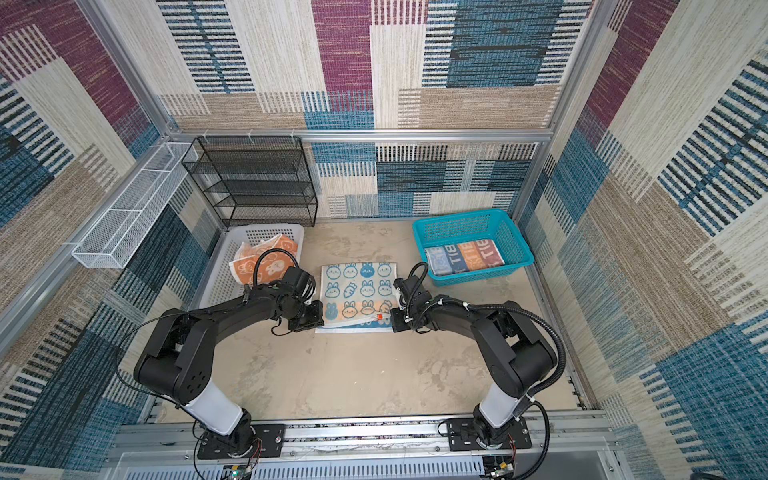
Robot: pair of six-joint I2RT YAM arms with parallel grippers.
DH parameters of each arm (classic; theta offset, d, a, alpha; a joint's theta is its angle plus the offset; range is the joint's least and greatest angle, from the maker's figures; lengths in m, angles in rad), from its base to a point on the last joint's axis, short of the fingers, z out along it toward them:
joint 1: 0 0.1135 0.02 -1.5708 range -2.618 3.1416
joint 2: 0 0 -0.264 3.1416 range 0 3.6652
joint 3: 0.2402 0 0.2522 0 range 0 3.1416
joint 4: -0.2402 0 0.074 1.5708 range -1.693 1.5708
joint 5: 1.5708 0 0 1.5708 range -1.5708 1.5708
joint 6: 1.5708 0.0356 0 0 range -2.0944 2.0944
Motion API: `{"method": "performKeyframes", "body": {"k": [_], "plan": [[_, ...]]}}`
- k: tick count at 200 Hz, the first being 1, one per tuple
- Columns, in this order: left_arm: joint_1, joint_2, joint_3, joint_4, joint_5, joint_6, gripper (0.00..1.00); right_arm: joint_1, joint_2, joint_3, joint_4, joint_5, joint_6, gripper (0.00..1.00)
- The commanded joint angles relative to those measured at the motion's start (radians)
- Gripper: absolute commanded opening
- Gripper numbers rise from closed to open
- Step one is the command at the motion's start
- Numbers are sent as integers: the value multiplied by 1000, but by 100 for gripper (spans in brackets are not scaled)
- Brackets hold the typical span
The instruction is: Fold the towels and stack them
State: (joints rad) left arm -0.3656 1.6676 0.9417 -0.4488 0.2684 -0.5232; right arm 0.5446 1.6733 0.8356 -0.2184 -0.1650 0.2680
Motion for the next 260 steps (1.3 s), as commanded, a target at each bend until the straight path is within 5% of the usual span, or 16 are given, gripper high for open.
{"method": "performKeyframes", "body": {"k": [1, 93, 174, 260], "plan": [[-3, 11, -7, 16, -5, 4, 0, 9, 11, -10, -46, 24, 13, 0], [1, -135, 75, -98, -39, 13, 0, 26, -149, 58, -159, 80, -1, 0], [0, -77, -65, 15, -27, -8, 0, 76, -71, -44, -73, 54, 31, 0], [-1, -21, -39, 51, 19, -26, 0, 65, -2, 25, -123, 187, -7, 2]]}}
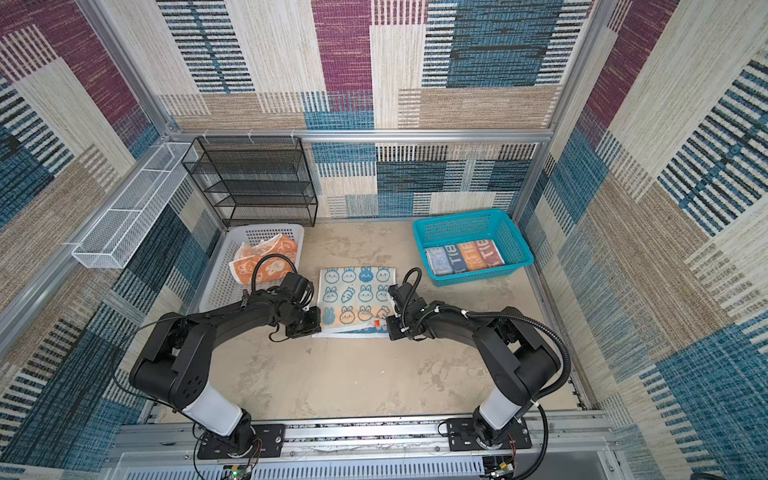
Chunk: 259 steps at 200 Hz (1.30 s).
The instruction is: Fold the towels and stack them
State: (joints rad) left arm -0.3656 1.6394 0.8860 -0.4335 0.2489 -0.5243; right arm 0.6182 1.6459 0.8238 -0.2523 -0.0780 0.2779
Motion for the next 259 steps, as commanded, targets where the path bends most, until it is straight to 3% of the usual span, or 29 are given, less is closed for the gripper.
{"method": "performKeyframes", "body": {"k": [1, 53, 143, 176, 198, 214, 231, 259], "plan": [[-1, 6, 18, 36, 40, -25, 0, -10, 26, 39, -90, 102, -17, 2], [-1, -82, 92, -67, 5, 3, 0, -12, -37, 164, -195, 129, -29, 2], [-1, -74, -25, 7, 7, -7, 0, 31, -21, 1, -112, 67, 21, 5], [-1, -63, -24, 8, 6, -6, 0, 33, -17, 2, -112, 67, 15, 13], [-1, -65, -22, 7, 4, -9, 15, 35, -35, 12, -121, 55, 9, 30], [-1, -74, -20, 7, -2, -11, 15, 37, -62, 16, -134, 48, 7, 44], [-1, -85, -15, 0, -3, -14, 43, 37, -103, 19, -149, 43, 3, 53], [-1, -130, 0, -21, -28, -20, 62, 37, -188, 55, -201, 53, -14, 73]]}}
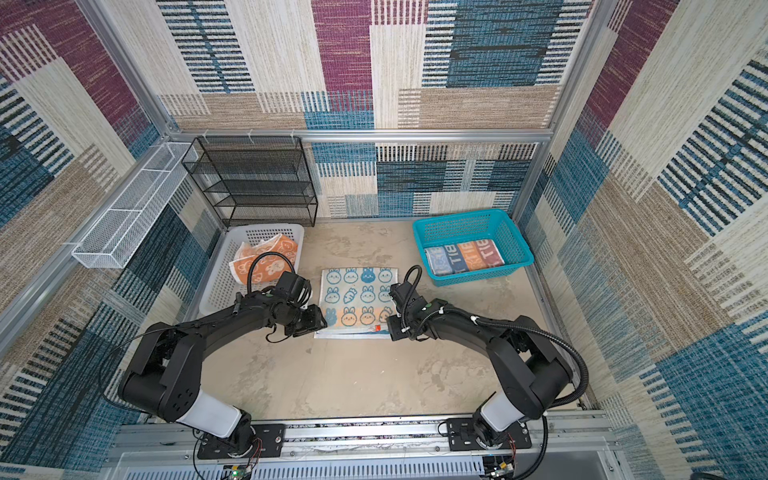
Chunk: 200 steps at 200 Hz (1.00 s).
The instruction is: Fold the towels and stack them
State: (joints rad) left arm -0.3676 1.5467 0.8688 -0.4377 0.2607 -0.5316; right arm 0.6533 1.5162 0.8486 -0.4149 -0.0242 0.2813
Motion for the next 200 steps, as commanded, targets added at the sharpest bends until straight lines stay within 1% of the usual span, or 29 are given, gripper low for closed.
{"method": "performKeyframes", "body": {"k": [1, 6, 14, 24, 26, 30, 38, 45, 60, 69, 81, 92, 112, 142, 173, 200], "plan": [[1, -41, 18, -19, -41, -13, 63, 2, -62, 31, -39, 0, -17, 74], [1, -59, 22, -22, -46, -17, 67, 0, -80, 38, -40, 2, -17, 79], [1, -91, 28, -22, -50, -24, 78, -3, -107, 49, -29, 0, -15, 89], [1, -128, 41, -10, -46, -39, 91, -19, -119, 65, -7, -36, -9, 99], [1, -133, 45, -7, -44, -41, 94, -23, -119, 70, -2, -42, -7, 100], [1, -140, 53, 6, -38, -48, 100, -31, -116, 79, 10, -57, -4, 99], [1, -145, 70, 40, -13, -67, 99, -50, -106, 91, 43, -96, 11, 99], [2, -137, 82, 79, 30, -94, 99, -67, -93, 93, 80, -137, 29, 99], [0, -90, 127, 138, 116, -150, 99, -79, -59, 94, 145, -232, 66, 99], [-2, -53, 140, 183, 156, -180, 99, -77, -48, 69, 216, -301, 98, 99], [-2, -4, 147, 218, 166, -201, 99, -78, -23, 15, 307, -397, 142, 99], [-2, 34, 150, 226, 166, -203, 99, -74, -3, -24, 360, -449, 172, 99], [-5, 66, 130, 232, 157, -188, 99, -67, 15, -80, 417, -465, 198, 99], [-9, 98, 83, 228, 125, -159, 99, -67, 54, -134, 468, -513, 192, 99], [-19, 114, 19, 233, 90, -136, 99, -66, 67, -181, 466, -510, 178, 99], [-26, 105, -28, 234, 81, -131, 99, -66, 61, -204, 425, -483, 151, 99]]}}
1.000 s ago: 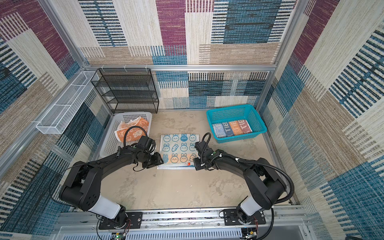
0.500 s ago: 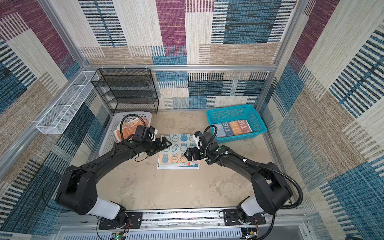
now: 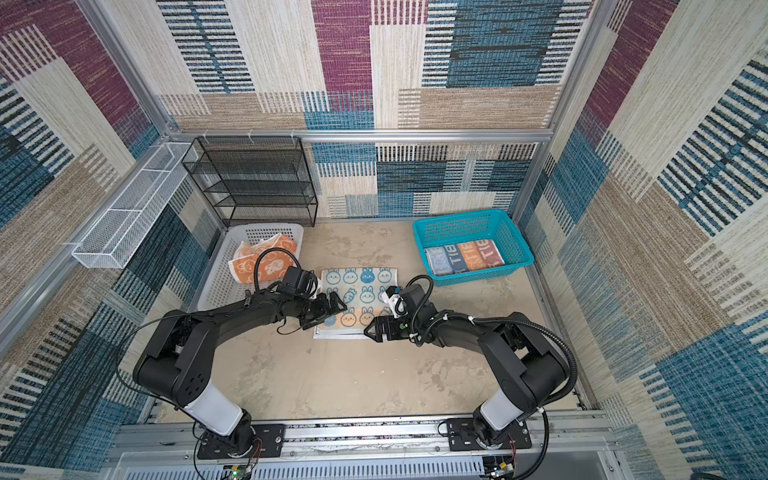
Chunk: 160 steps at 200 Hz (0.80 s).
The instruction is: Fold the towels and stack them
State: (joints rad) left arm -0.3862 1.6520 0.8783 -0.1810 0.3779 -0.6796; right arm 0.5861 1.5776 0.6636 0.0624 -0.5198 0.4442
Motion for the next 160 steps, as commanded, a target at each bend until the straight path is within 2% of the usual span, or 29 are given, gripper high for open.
{"method": "performKeyframes", "body": {"k": [1, 34, 55, 71, 98, 124, 142, 160], "plan": [[-8, -2, -40, -23, -36, 17, 99, 2, -1, -19, -55, 13, -15, 99], [-71, -45, -68, 5, -8, -32, 99, -22, -86, 66, -195, 75, -77, 99], [-74, -100, -14, -69, -58, -3, 99, -76, -125, 188, -296, 149, -121, 99], [-64, -108, 95, -185, -144, 65, 99, -109, -89, 318, -376, 242, -167, 99], [-31, -72, 267, -286, -198, 130, 99, -136, 70, 535, -438, 327, -234, 99], [-1, 32, 403, -297, -152, 137, 99, -161, 221, 661, -404, 258, -241, 99], [19, 109, 461, -241, -80, 101, 99, -180, 294, 714, -372, 201, -222, 99], [24, 183, 515, -195, -74, 78, 99, -204, 349, 736, -315, 105, -184, 99]]}}
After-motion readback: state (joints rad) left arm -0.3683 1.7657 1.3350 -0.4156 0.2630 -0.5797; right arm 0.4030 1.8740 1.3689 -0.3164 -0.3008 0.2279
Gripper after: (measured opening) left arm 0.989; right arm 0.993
